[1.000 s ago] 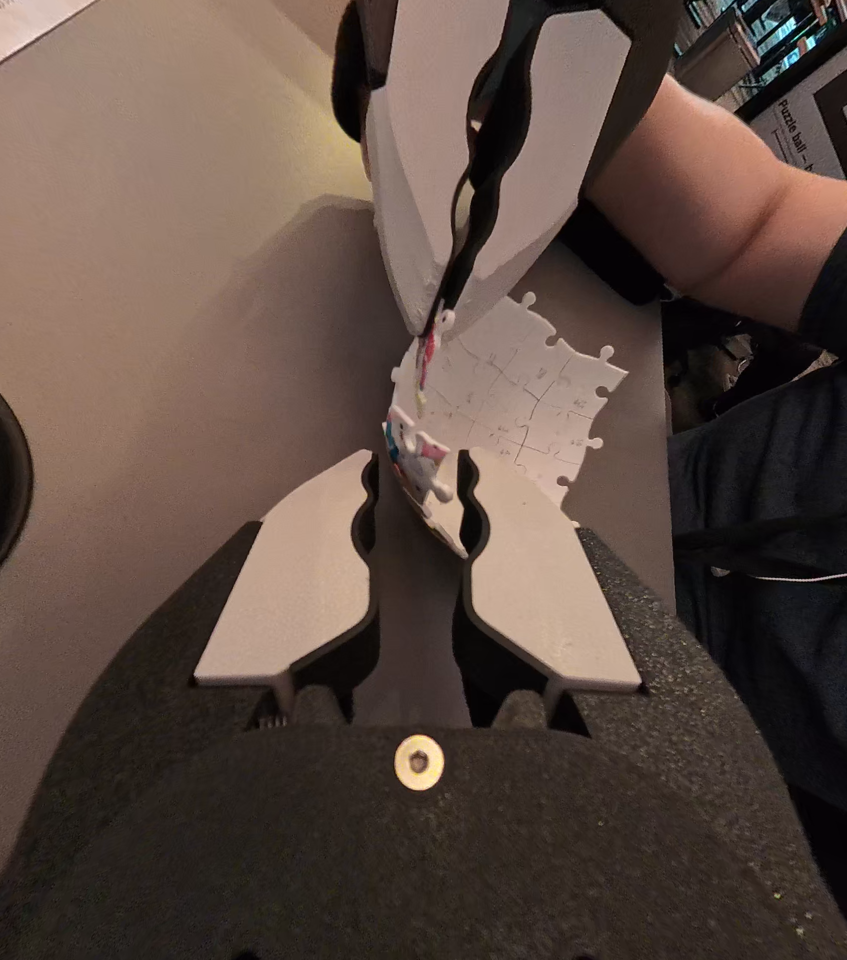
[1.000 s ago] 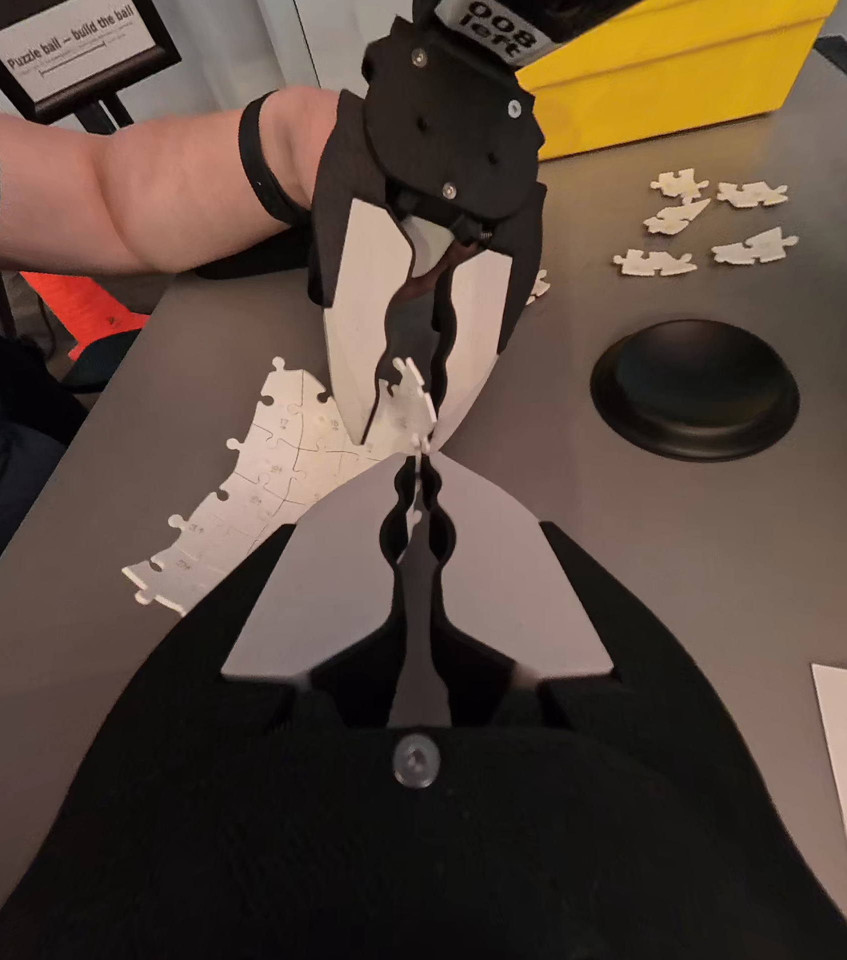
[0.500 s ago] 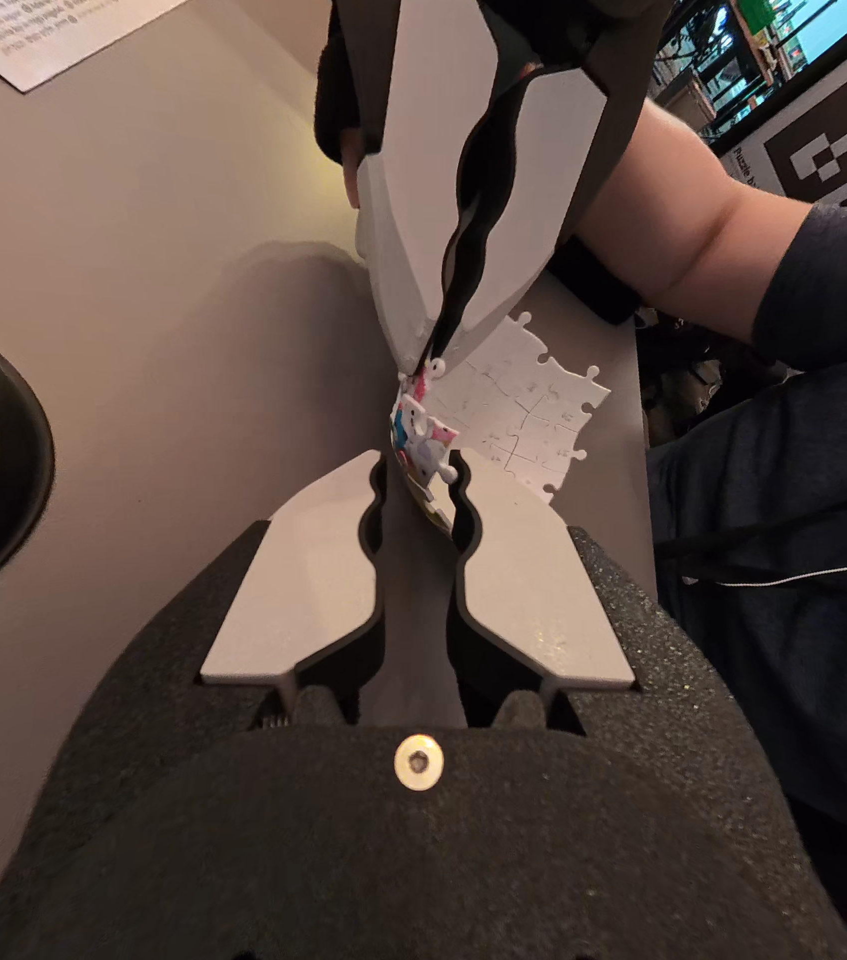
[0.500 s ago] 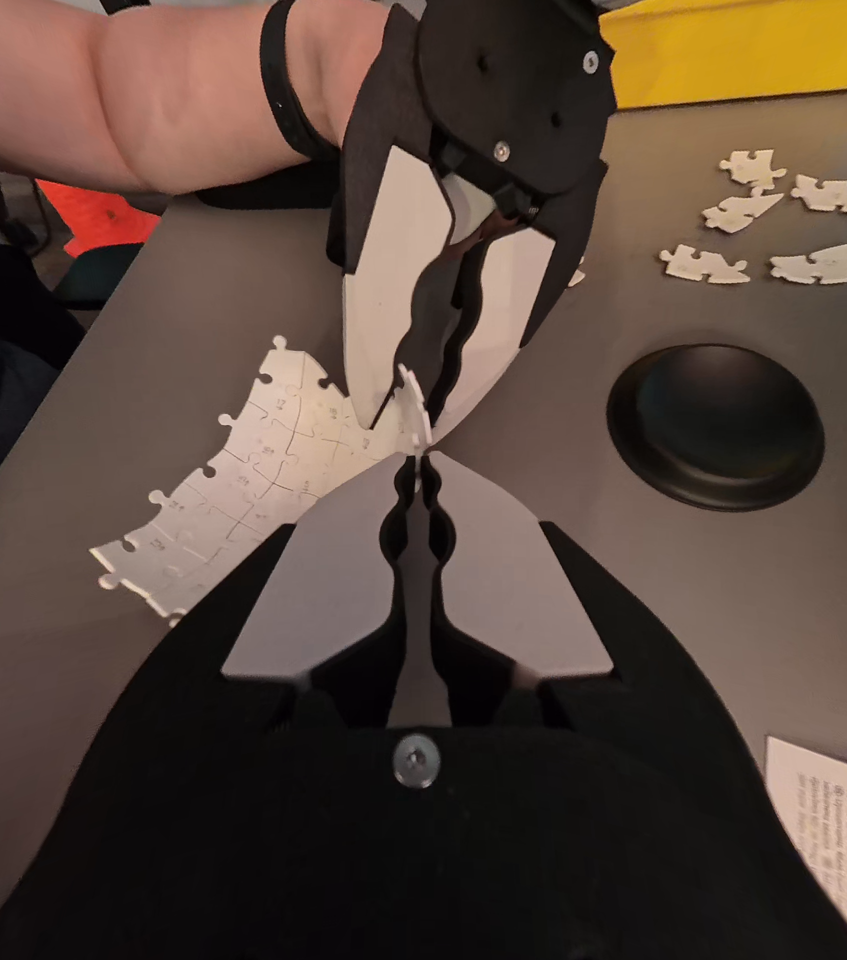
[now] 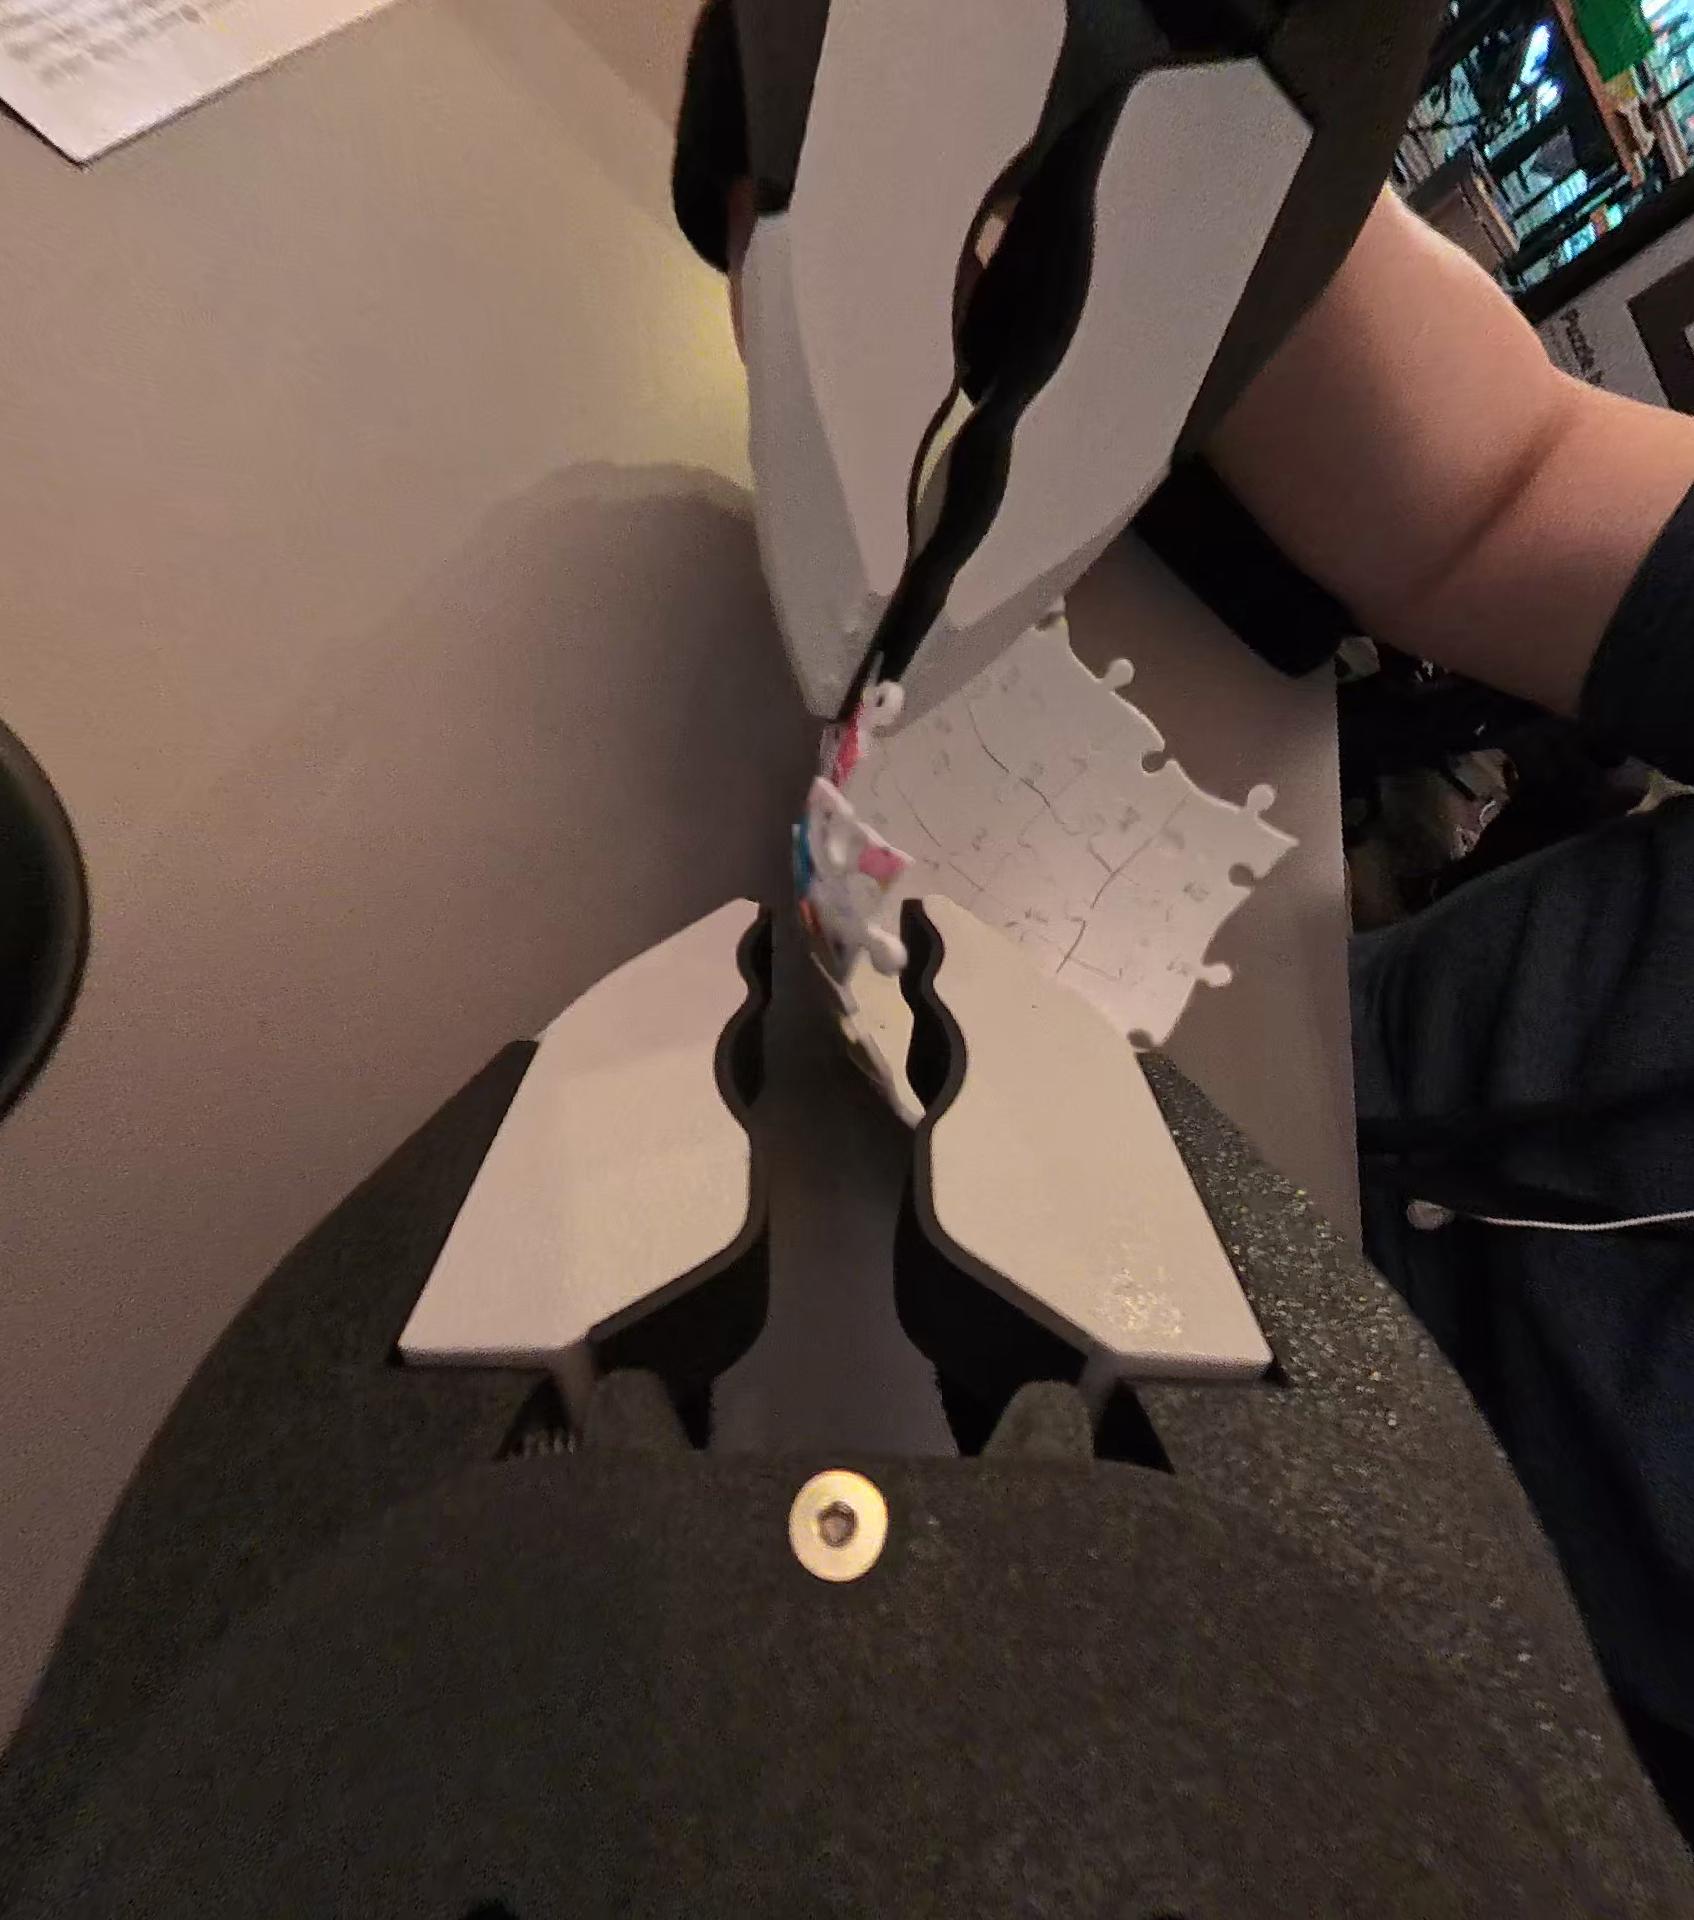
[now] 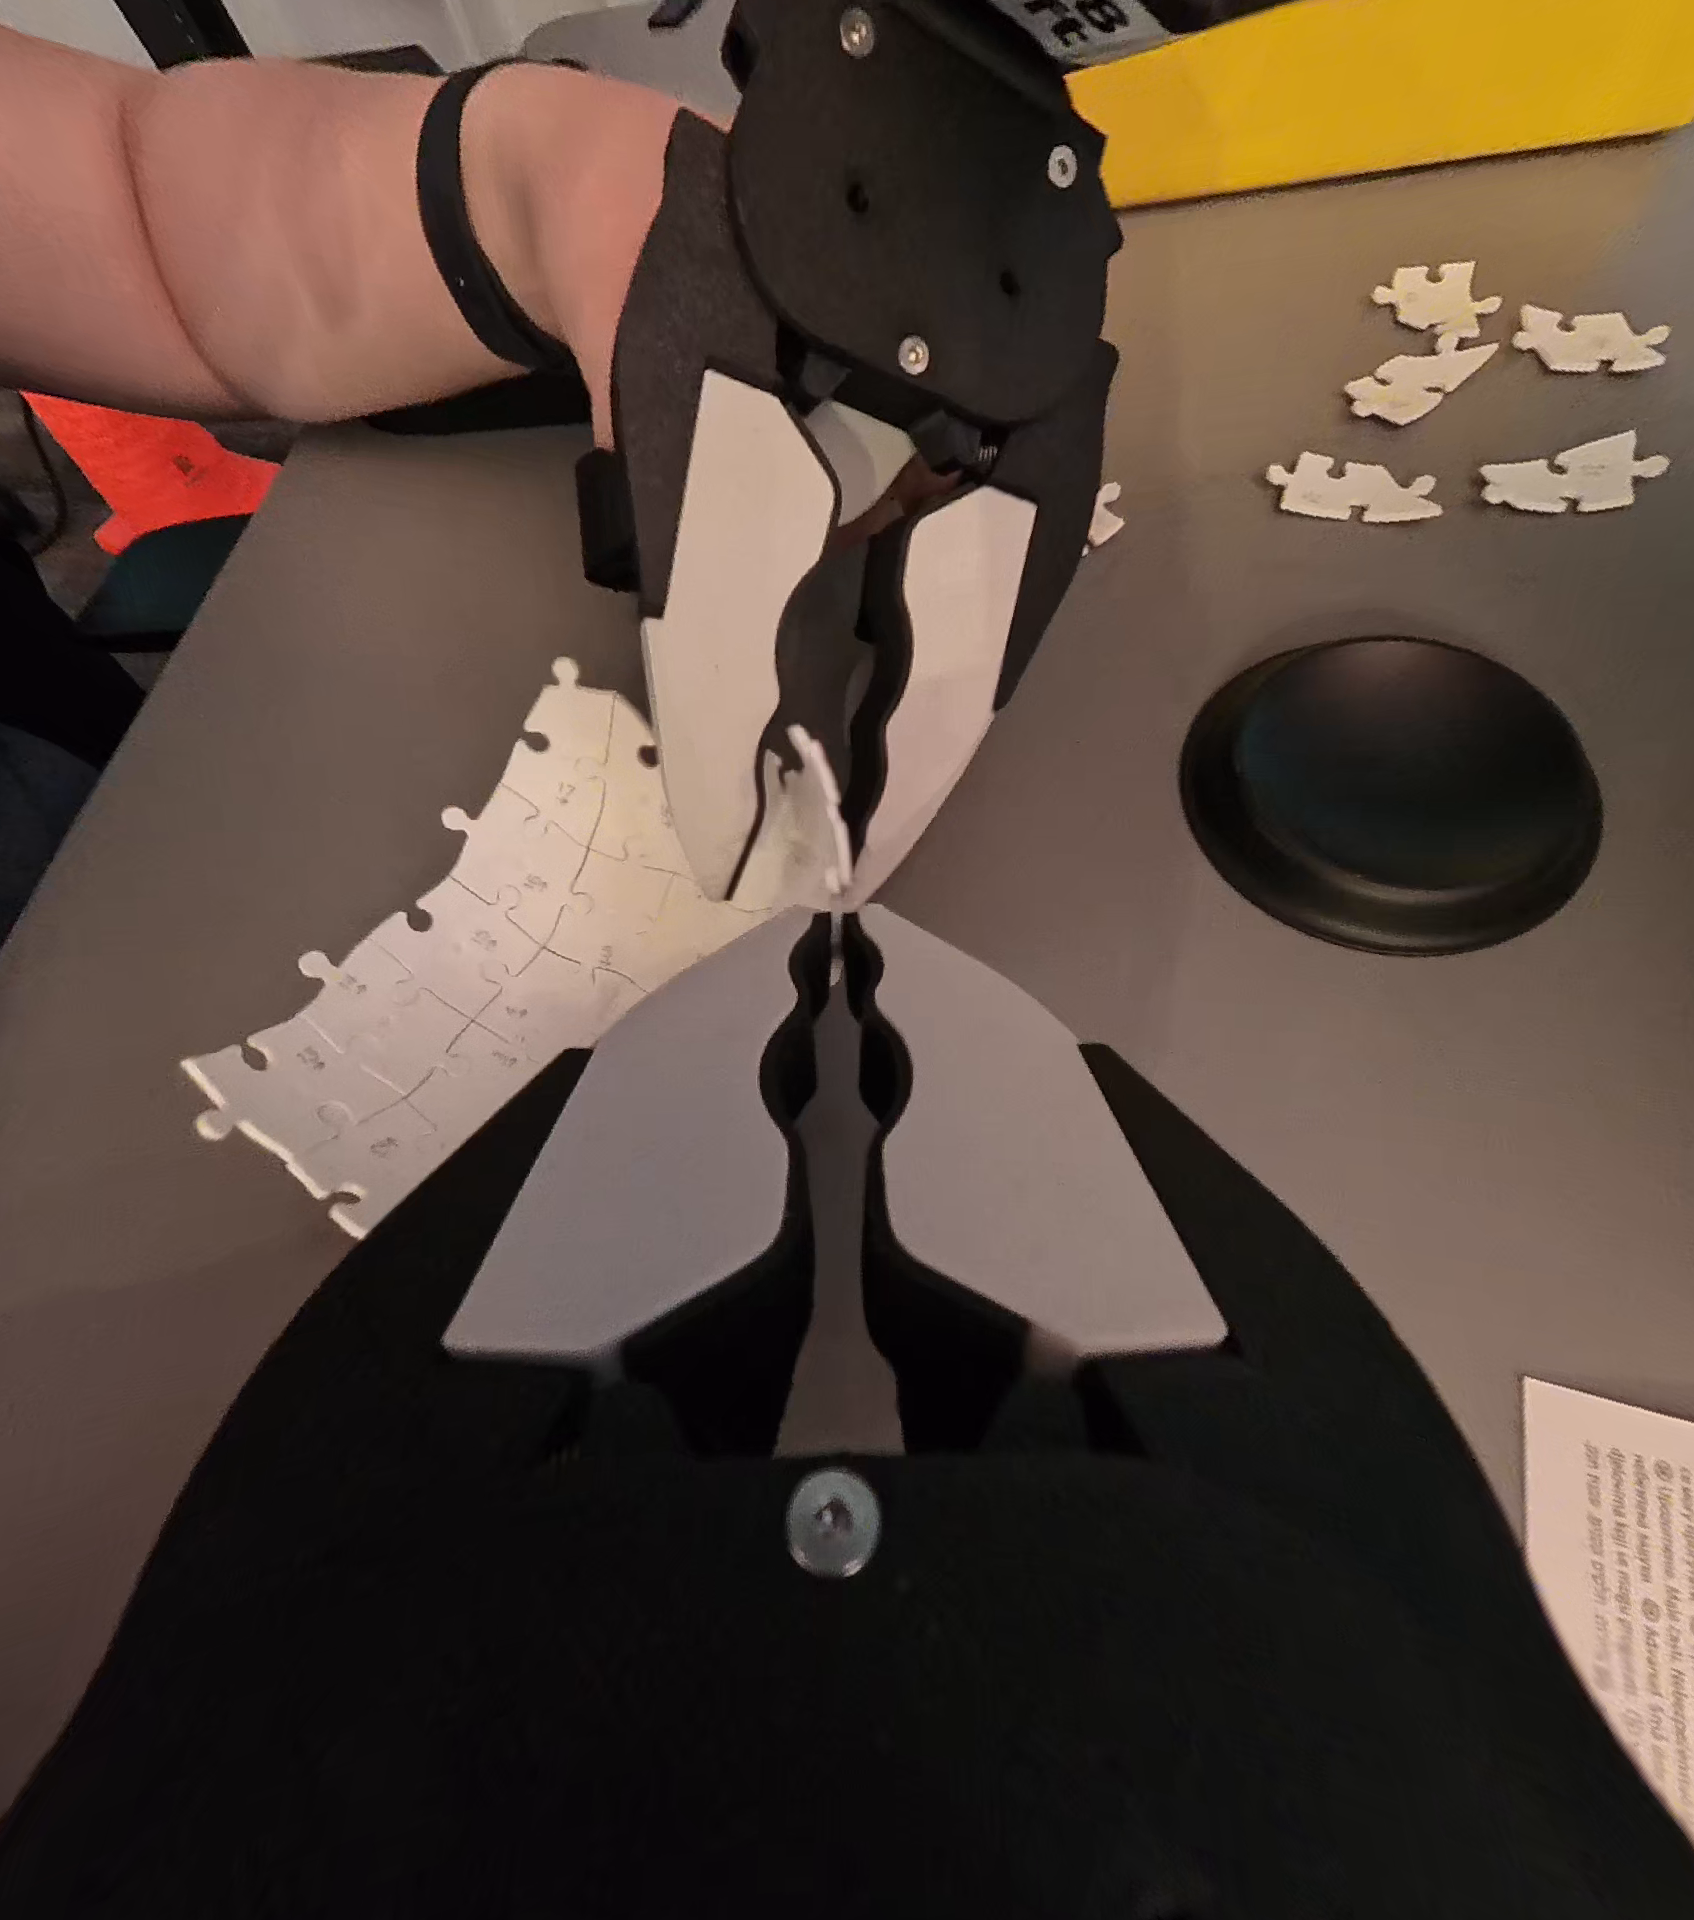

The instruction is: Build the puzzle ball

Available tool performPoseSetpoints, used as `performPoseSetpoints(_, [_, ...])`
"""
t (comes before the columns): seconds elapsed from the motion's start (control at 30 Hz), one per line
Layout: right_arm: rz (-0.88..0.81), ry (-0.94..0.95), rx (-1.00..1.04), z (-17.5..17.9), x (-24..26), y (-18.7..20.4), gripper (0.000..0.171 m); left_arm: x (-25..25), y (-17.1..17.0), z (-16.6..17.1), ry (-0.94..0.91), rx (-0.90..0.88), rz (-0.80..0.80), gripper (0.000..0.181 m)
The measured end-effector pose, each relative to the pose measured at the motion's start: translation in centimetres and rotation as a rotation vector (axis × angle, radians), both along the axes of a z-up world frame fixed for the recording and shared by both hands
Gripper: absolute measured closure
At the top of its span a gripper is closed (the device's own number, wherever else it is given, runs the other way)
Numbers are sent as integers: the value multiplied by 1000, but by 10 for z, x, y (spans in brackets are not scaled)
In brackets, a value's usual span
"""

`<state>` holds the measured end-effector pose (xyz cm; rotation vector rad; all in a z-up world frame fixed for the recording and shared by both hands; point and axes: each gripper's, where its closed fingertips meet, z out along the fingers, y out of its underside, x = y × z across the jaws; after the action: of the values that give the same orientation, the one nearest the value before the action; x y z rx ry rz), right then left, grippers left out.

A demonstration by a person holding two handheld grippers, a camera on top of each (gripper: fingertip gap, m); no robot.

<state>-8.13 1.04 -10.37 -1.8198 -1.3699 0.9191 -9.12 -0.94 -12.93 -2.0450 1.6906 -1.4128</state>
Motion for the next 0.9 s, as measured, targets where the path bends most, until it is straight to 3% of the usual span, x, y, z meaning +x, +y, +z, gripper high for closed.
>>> performPoseSetpoints(0.2, [-3,-3,-14,-2,1,0,168,4,1,-3,12,17,0,153])
performPoseSetpoints(0.9, [-70,-34,-70,-15,6,0,168,6,-2,-10,37,-20,-7,166])
